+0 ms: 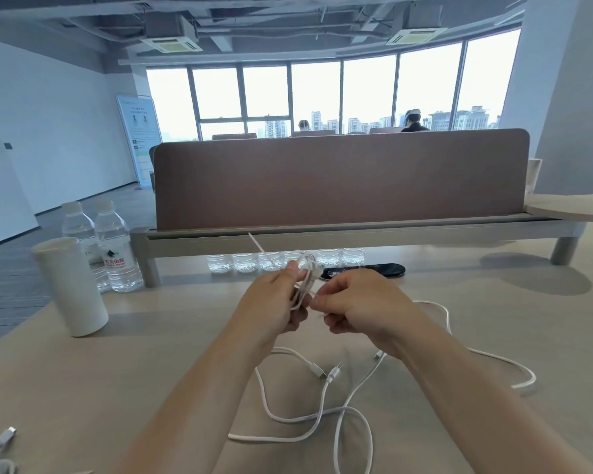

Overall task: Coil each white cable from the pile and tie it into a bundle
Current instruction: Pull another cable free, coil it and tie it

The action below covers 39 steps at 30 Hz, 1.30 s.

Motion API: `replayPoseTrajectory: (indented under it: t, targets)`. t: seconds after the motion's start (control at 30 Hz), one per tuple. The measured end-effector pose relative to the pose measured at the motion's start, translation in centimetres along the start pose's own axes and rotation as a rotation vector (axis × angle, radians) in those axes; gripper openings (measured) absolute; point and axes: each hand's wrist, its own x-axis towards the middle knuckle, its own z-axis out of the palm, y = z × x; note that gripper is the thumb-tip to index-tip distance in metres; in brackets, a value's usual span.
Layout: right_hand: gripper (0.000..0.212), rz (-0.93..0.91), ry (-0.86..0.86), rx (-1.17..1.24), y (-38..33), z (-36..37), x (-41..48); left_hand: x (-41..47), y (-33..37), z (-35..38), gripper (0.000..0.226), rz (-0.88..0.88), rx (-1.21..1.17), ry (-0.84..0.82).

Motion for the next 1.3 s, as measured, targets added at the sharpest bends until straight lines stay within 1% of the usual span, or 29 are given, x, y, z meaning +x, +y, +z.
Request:
replayPoseTrajectory:
  t: [0.07,0.13,0.3,0.37,0.5,0.63,0.77,0.9,1.07,1.13,1.23,1.3]
  targets:
    - [0.015,0.037,-0.057,0.034,-0.1,-0.2,-0.1,0.3,0.2,-0.6,0.034,-0.003,-0.013,0.032]
    - [0.016,0.061,-0.072,0.037,-0.3,-0.5,-0.2,0.5,0.2,-1.0,0.036,-0.004,-0.023,0.044]
    - [0.005,0.051,0.008,-0.008,-0.2,-0.3,-0.1,0.4,0.2,-0.8,0.036,-0.030,-0.051,-0.024]
    - [0.006,0.026,0.008,-0.003,-0.2,-0.2,-0.2,0.2,0.1,-0.4,0.036,-0.035,-0.048,-0.055]
    - [0.017,-0.006,0.037,0.046,-0.1,0.1,0.0,0.0,-0.4,0.1,0.037,-0.027,0.020,-0.091]
    - [0.015,0.002,0.025,0.093,0.2,-0.2,0.2,0.3,-0.4,-0.2,0.034,-0.031,-0.016,-0.043]
    - [0.010,0.051,-0.002,0.040,0.0,-0.4,0.1,0.4,-0.2,-0.7,0.033,-0.051,-0.042,-0.028]
    - [0.019,0.038,0.007,0.062,0.0,-0.1,0.1,0.0,-0.2,-0.1,0.037,-0.035,-0.029,-0.078]
    - [0.028,0.040,-0.009,0.058,0.0,0.1,0.1,-0.1,-0.4,0.1,0.042,-0.030,-0.032,-0.090]
    - [0.026,0.035,-0.015,0.055,0.0,0.2,0.0,0.1,-0.3,0.1,0.040,-0.026,-0.014,-0.097]
    - [0.021,0.005,-0.012,0.065,0.0,0.2,-0.1,0.1,-0.4,0.0,0.031,-0.028,0.034,-0.122]
    - [0.021,-0.014,-0.008,0.073,0.1,0.2,0.0,0.0,-0.5,0.1,0.033,-0.024,0.029,-0.146]
